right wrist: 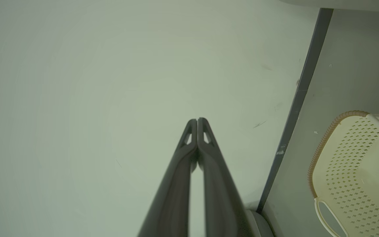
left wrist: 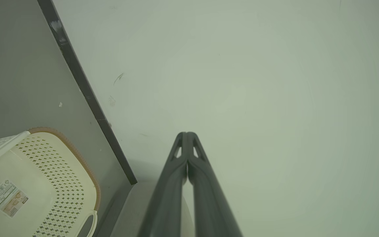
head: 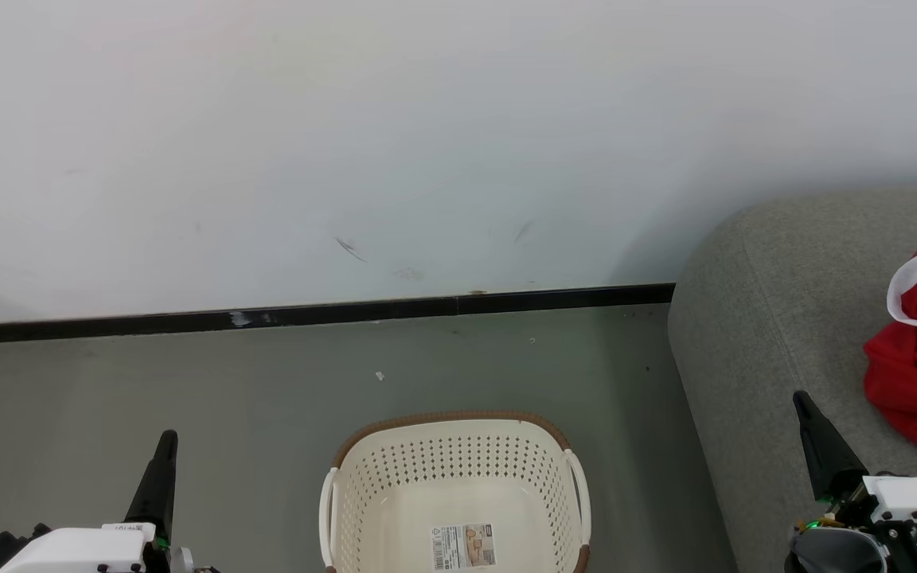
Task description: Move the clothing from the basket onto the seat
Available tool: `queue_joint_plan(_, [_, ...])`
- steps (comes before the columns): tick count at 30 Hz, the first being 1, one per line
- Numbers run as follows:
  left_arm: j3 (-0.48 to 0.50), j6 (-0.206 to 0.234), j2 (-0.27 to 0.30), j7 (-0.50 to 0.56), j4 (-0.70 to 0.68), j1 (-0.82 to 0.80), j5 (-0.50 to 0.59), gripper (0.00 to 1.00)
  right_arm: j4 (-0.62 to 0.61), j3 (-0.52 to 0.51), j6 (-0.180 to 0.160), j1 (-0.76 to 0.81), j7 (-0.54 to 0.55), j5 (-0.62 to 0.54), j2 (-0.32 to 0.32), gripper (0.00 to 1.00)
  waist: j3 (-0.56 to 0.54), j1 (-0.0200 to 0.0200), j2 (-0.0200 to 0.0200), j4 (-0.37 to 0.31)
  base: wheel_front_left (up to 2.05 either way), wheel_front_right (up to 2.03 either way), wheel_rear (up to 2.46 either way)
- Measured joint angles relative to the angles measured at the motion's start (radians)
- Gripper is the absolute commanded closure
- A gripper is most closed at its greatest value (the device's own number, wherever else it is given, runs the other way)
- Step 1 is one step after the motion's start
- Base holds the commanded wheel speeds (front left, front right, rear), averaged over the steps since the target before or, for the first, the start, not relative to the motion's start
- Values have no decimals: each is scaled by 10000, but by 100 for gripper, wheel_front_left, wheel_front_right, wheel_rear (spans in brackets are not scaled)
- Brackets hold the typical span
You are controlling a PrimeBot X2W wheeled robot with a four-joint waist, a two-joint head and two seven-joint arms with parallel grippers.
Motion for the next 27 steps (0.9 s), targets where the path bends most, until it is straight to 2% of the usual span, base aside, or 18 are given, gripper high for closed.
queue_joint_plan(27, [4,-2,0,10,40,-16,2,100,4,2,0,0,0,2,-4,100,-1,-1,0,0,0,0,0])
